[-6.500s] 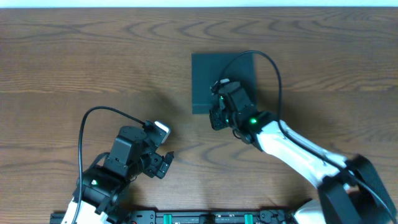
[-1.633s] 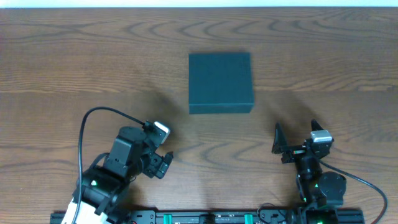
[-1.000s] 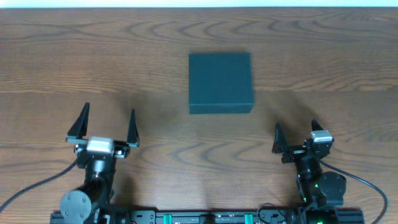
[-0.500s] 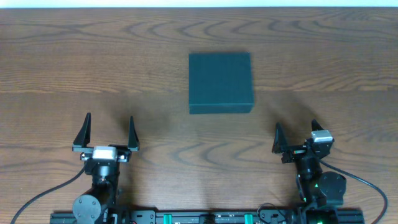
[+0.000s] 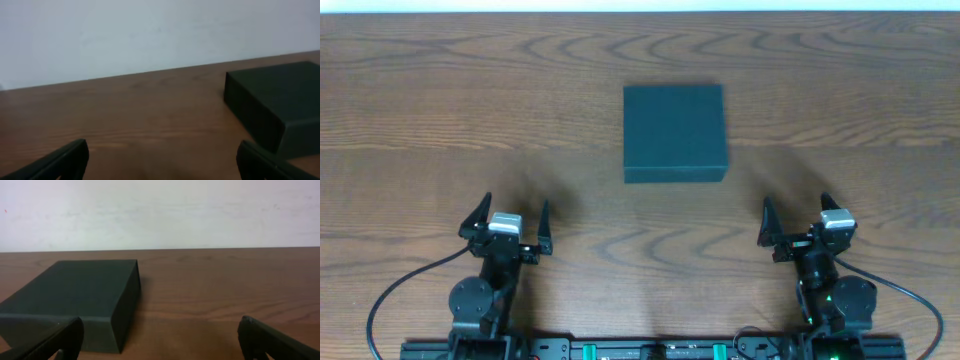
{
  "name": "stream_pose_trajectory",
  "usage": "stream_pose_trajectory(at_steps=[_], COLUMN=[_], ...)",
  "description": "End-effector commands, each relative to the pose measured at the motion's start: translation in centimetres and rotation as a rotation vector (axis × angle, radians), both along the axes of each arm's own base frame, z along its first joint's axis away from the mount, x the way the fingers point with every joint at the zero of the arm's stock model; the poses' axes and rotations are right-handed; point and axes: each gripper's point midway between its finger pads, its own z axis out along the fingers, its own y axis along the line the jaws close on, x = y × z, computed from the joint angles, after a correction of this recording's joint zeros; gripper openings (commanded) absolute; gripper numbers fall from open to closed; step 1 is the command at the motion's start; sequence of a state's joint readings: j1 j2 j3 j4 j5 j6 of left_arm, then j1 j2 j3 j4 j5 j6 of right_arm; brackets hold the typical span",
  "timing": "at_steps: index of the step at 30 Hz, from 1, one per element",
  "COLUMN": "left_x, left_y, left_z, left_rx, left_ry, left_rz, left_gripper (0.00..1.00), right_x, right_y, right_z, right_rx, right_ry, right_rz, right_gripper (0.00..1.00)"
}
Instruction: Pack container
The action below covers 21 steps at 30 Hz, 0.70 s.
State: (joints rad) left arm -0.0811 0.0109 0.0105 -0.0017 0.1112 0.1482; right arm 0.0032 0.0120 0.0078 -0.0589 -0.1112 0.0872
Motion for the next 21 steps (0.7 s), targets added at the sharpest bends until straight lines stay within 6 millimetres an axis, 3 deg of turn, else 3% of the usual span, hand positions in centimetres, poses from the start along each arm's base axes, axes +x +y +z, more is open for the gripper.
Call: stream_pose_trajectory(at_steps=[1, 21], left_x=[-0.21, -0.16], left_y=[-0.10, 0.24], left_z=[-1.82, -1.78], left_rx=[-0.013, -0.007], left_ry=[0.069, 0.068], left_rz=[-0.006, 0.014], left_gripper=[0.95, 0.95], right_x=[0.00, 0.00], right_y=[-0.35, -0.34], right_z=[-0.10, -0.10], right_rx=[0.009, 0.008], right_ry=[0.002, 0.002], right_rz=[-0.017, -0.017], right_gripper=[0.99, 0.99])
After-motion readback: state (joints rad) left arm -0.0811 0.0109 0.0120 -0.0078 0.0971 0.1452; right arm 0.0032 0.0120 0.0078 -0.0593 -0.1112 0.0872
